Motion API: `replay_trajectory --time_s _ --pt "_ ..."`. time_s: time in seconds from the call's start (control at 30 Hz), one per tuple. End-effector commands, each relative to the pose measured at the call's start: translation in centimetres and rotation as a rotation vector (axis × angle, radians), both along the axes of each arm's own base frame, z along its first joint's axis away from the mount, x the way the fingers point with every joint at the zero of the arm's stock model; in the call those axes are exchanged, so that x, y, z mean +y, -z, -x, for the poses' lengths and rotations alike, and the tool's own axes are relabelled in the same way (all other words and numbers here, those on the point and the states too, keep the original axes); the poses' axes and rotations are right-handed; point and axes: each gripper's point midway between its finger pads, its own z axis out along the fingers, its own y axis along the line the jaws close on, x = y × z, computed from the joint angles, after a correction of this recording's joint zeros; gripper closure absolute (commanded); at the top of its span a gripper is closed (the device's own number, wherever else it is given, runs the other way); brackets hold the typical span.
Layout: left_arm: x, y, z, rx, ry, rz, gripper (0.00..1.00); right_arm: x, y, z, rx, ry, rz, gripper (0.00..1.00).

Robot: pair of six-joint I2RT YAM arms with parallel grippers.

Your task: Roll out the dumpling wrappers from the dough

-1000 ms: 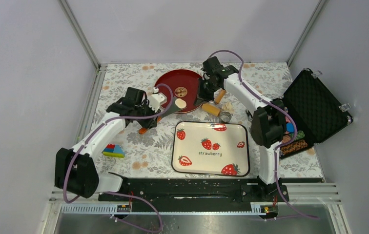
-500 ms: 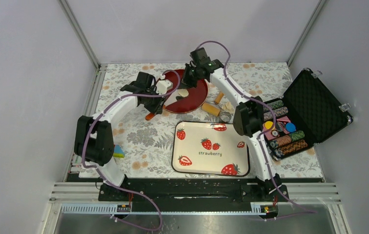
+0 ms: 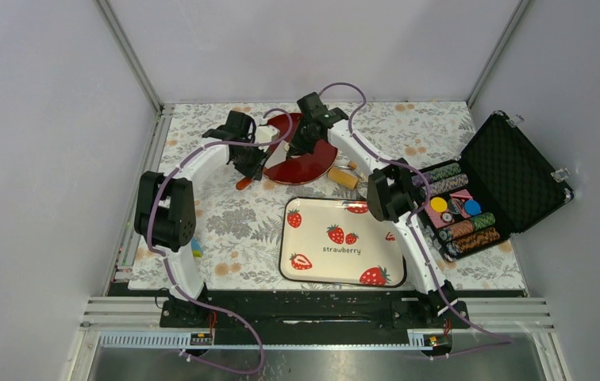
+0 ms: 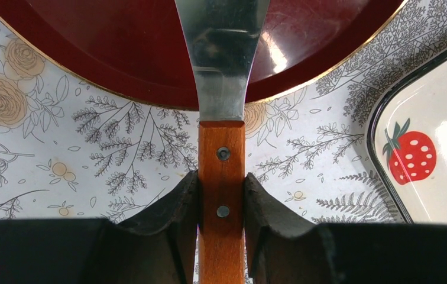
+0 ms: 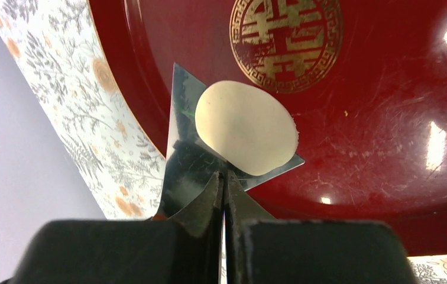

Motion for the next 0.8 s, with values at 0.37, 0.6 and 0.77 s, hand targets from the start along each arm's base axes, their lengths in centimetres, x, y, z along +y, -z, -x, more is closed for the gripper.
replay_trajectory --time_s 0.37,0.6,0.77 --pt "-0.3 -2.8 -2.7 -0.103 0.018 0.007 1.00 -0.6 1.2 -2.6 -0.028 0.174 0.064 1.00" --pt "-0.1 -2.4 -2.9 -0.074 0.026 -0.019 1.00 -0.3 3.2 -1.8 0.028 0.160 0.062 1.00" --pt "0.1 -2.5 -3.1 -0.062 0.028 -0.036 1.00 -0.1 3.8 -1.7 0.048 0.164 0.053 1.00"
